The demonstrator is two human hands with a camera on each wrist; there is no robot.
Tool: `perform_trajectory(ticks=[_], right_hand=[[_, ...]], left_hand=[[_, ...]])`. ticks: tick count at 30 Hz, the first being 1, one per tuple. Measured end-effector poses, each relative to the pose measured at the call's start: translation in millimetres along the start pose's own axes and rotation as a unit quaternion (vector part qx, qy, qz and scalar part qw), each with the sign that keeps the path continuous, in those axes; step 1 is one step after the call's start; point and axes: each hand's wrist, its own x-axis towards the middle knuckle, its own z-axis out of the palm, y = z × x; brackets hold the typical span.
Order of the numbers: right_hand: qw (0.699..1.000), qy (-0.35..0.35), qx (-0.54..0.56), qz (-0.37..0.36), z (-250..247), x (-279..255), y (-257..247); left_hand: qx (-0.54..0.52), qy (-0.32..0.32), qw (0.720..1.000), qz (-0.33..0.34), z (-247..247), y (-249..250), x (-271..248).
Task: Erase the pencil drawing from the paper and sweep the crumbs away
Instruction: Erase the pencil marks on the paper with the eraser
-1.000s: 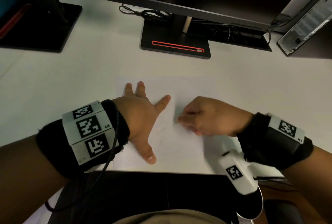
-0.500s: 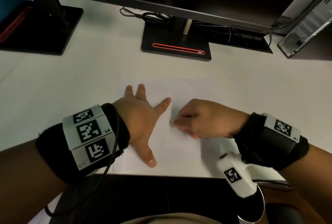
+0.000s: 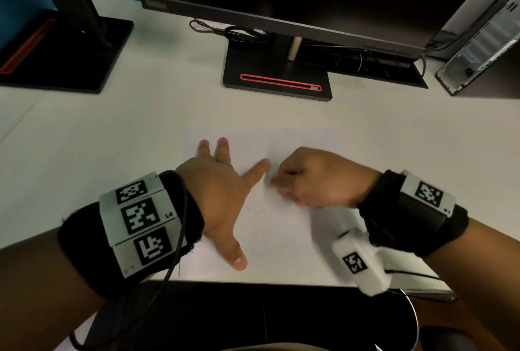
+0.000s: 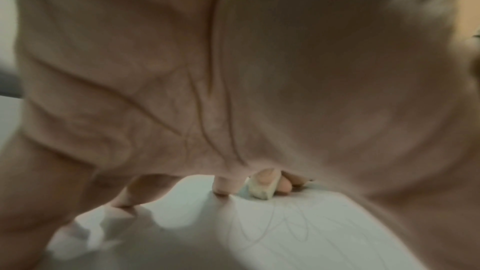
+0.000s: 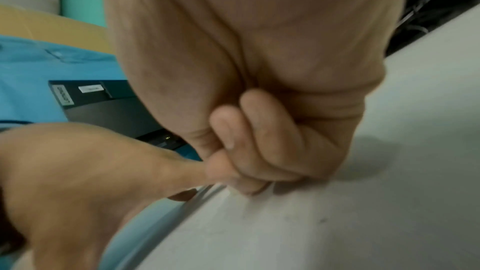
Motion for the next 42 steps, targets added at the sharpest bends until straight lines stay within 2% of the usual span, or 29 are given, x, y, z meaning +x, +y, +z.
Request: perform_trajectory(ticks=[2, 5, 9, 13, 17, 21, 25, 28, 32, 36, 39, 42], right_hand=[[1.000, -0.011, 0.013, 0.008, 0, 1, 0], [0.998, 0.035, 0.029, 0.031, -11, 6, 5], [1.000, -0.019, 0.011, -0.001, 2, 3, -4], [0.999, 0.041, 0.018, 0.024, -10, 10, 0], [1.000, -0.002, -0.010, -0.002, -1, 8, -7], [0.999, 0.044, 0.011, 0.020, -10, 15, -3], [1.000, 0.009, 0.004, 0.007, -3, 15, -9], [0.998, 0.049, 0.030, 0.028, -11, 20, -4], [1.000, 0.016, 0.007, 0.004, -3, 21, -12], [0.998, 0.047, 0.026, 0.026, -12, 26, -9], [1.000, 0.003, 0.007, 0.005, -6, 26, -15], [0.999, 0.035, 0.025, 0.028, -15, 30, -12]], left_hand=[[0.005, 0.003, 1.000, 0.001, -1, 0, 1], [0.007, 0.003, 1.000, 0.002, -1, 0, -1], [0.016, 0.005, 1.000, -0.005, -1, -1, -4], [0.024, 0.009, 1.000, -0.011, 0, -1, -5], [0.021, 0.011, 1.000, -0.011, 0, -1, -4], [0.023, 0.011, 1.000, -0.011, 1, -1, -4], [0.022, 0.011, 1.000, -0.011, 1, -2, -4], [0.023, 0.013, 1.000, -0.010, 1, -2, -4], [0.026, 0.012, 1.000, -0.010, 1, -2, -4], [0.028, 0.015, 0.999, -0.010, 1, -2, -5], [0.027, 0.013, 0.999, -0.011, 2, -2, -4], [0.029, 0.017, 0.999, -0.011, 2, -2, -3]])
